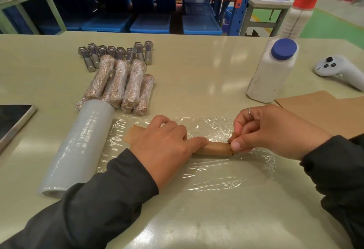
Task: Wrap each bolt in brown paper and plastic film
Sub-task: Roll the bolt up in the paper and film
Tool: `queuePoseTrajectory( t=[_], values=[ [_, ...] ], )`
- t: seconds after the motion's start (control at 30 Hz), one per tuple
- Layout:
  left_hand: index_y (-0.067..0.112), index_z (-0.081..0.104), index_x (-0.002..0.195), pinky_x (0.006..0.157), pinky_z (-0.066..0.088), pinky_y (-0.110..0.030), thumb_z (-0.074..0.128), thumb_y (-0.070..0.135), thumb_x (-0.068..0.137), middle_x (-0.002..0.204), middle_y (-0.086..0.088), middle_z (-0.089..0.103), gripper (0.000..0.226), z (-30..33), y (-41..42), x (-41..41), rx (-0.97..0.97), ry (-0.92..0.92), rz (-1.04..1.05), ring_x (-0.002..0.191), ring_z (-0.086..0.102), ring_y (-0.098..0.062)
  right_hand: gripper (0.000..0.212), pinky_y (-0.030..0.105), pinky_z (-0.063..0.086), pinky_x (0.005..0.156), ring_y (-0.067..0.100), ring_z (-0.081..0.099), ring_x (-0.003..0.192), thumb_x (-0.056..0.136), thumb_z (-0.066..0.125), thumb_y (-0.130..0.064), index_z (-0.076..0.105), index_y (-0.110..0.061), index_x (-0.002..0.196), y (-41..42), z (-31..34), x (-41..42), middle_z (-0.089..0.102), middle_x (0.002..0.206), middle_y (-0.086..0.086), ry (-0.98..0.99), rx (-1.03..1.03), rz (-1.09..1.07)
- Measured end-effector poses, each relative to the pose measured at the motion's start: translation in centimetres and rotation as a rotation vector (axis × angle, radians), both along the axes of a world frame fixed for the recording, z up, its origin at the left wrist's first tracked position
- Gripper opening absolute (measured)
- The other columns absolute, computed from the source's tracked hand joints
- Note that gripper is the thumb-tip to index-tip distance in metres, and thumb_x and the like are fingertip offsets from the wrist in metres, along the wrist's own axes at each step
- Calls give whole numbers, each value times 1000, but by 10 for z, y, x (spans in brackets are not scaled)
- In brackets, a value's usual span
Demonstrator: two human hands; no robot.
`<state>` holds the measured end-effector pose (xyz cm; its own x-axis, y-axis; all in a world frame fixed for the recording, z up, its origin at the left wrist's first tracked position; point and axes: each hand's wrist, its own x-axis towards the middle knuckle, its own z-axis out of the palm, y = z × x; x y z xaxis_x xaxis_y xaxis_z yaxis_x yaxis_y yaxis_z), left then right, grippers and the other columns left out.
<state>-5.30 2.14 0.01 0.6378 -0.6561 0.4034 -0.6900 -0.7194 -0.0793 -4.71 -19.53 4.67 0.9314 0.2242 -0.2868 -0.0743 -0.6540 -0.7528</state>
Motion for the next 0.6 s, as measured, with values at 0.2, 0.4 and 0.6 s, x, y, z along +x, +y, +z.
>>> queuePoseTrajectory(
  t=[0.2, 0.4, 0.6],
  values=[
    [22, 74, 96, 71, 53, -38, 65, 11, 64, 58, -2, 59, 34, 2, 0, -1, 1, 19, 6, 51, 58, -23, 16, 21, 48, 71, 8, 67, 72, 77, 74, -12, 60, -18, 82, -1, 0, 1, 73, 71, -6, 0, -56, -6],
    [21, 74, 96, 72, 53, -40, 79, 6, 62, 58, -2, 59, 38, 1, 0, -1, 12, 10, 12, 51, 58, -23, 13, 9, 45, 56, 3, 62, 56, 68, 81, -15, 72, -25, 69, 13, -3, -2, 70, 62, -4, -159, -139, -25],
    [22, 74, 95, 71, 52, -41, 76, 14, 63, 58, -1, 60, 33, 6, 1, -2, 23, 58, 17, 52, 59, -23, 17, 16, 39, 69, 5, 58, 82, 84, 65, -30, 71, -35, 99, 24, -1, -12, 70, 91, -11, -270, -498, 121]
  ],
)
